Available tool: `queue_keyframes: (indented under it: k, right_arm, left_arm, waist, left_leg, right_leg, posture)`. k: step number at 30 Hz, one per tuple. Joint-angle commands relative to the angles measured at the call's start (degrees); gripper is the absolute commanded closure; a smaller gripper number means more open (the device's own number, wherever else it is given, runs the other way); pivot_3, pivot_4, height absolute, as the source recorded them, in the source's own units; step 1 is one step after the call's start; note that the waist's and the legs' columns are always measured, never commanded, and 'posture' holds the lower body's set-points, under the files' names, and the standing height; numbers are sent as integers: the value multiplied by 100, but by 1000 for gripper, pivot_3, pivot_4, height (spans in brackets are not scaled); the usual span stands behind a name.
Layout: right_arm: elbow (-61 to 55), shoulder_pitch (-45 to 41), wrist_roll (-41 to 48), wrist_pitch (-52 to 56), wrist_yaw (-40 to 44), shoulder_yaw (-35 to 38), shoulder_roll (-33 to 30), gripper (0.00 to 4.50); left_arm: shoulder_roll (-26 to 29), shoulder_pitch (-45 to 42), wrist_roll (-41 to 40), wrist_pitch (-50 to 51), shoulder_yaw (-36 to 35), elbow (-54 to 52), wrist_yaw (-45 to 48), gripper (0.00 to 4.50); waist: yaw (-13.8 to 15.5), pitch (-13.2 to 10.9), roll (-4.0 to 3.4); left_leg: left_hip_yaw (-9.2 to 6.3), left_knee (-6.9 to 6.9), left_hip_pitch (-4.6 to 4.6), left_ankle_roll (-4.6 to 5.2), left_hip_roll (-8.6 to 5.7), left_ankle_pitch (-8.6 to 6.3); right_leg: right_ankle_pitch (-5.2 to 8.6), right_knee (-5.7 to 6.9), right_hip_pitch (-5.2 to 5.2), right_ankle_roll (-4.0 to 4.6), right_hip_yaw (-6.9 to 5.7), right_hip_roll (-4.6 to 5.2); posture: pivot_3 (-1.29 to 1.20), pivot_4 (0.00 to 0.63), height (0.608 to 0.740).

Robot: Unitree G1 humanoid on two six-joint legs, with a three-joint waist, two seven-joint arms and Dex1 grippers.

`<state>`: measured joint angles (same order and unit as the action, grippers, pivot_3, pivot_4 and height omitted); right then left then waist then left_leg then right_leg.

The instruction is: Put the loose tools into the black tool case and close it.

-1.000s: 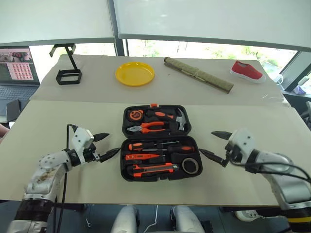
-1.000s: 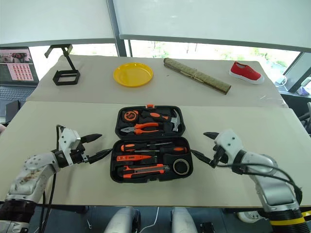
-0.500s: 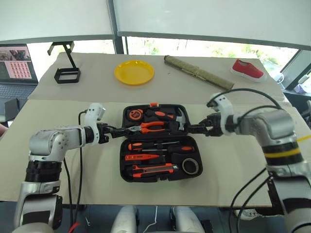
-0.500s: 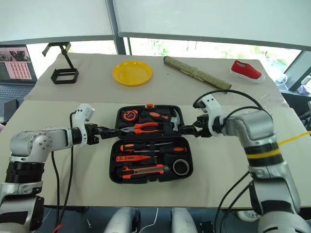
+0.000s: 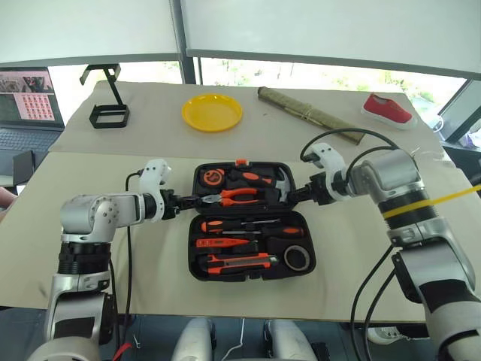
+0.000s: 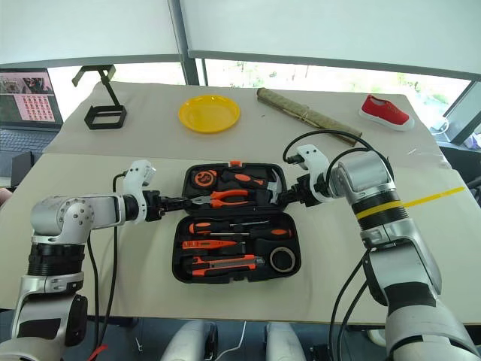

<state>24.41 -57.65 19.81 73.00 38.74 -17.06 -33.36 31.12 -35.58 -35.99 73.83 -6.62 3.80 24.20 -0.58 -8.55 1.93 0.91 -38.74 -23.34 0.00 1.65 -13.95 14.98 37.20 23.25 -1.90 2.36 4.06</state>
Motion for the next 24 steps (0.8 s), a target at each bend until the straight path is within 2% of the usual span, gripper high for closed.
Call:
queue_keyframes:
  k: [1, 4, 6, 7, 10, 13, 15, 18, 24]
  right_arm:
    - [263, -47, -200, 115, -80, 75, 20, 3464]
    - [307, -37, -228, 62, -119, 169, 97, 4494]
    - [241, 26, -202, -91, -190, 392, 191, 4500]
    - [141, 83, -171, -180, -167, 478, 211, 4500]
    - [-235, 306, -77, -584, -78, 736, 271, 4500]
    - [-812, 680, -30, -1220, 86, 916, 259, 4500]
    - [-1386, 1059, 28, -1608, 332, 954, 123, 4500]
    - [-2219, 1642, -218, -2463, 583, 758, -216, 4500]
    - [-3043, 3151, -1373, -5616, 480, 690, -856, 4500]
  left_arm:
    - [-113, -68, 261, -23, 109, 350, -104, 2573]
    - [-179, -66, 341, -142, 97, 484, -124, 3658]
    - [-170, 2, 384, -250, 116, 512, -86, 4325]
    - [-161, 80, 412, -431, 142, 491, -12, 4485]
    - [-154, 304, 498, -916, 121, 507, 135, 4485]
    - [-281, 538, 524, -1900, -98, 513, 425, 4485]
    - [-353, 756, 652, -3009, -129, 374, 830, 4485]
    - [-304, 944, 887, -3936, -103, 290, 1173, 4485]
    - [-175, 1655, 1913, -7378, 24, 130, 1882, 4485]
  waist:
    - [9, 0, 0]
    - [18, 7, -1]
    - [5, 15, -10]
    - [-1, 21, -19]
    - [-19, 41, -45]
    - [-31, 47, -55]
    - [-30, 47, -56]
    - [-25, 45, -54]
    - [-28, 39, -51]
  left_leg:
    - [-1, 0, 4, 0, -3, 0]
    - [-3, -1, 8, 0, -6, 0]
    - [-2, 0, 12, 0, -7, 0]
    - [-2, 0, 15, 0, -8, 0]
    - [0, 1, 25, -2, -7, 1]
    - [2, 3, 40, -4, -5, 2]
    - [4, 2, 39, -6, -3, 4]
    - [12, 2, 13, -10, -3, 7]
    - [42, 6, -22, -8, 1, 5]
  right_leg:
    - [0, 0, -4, -1, -1, 3]
    - [-1, -1, -10, -3, -4, 8]
    - [-2, -1, -13, -3, -2, 9]
    - [-2, 0, -14, -3, -2, 11]
    - [-2, 3, -20, -3, 2, 9]
    - [-2, 2, -31, -3, 6, 5]
    - [-2, 3, -30, -3, 8, 2]
    - [-2, 2, -9, -3, 6, 1]
    - [-3, -9, 25, -3, 10, 4]
  posture:
    - [0, 150, 740]
    - [0, 150, 740]
    - [0, 150, 740]
    - [0, 150, 740]
    - [0, 150, 740]
    - [0, 150, 740]
    - [0, 150, 740]
    - [0, 150, 740]
    - [0, 150, 740]
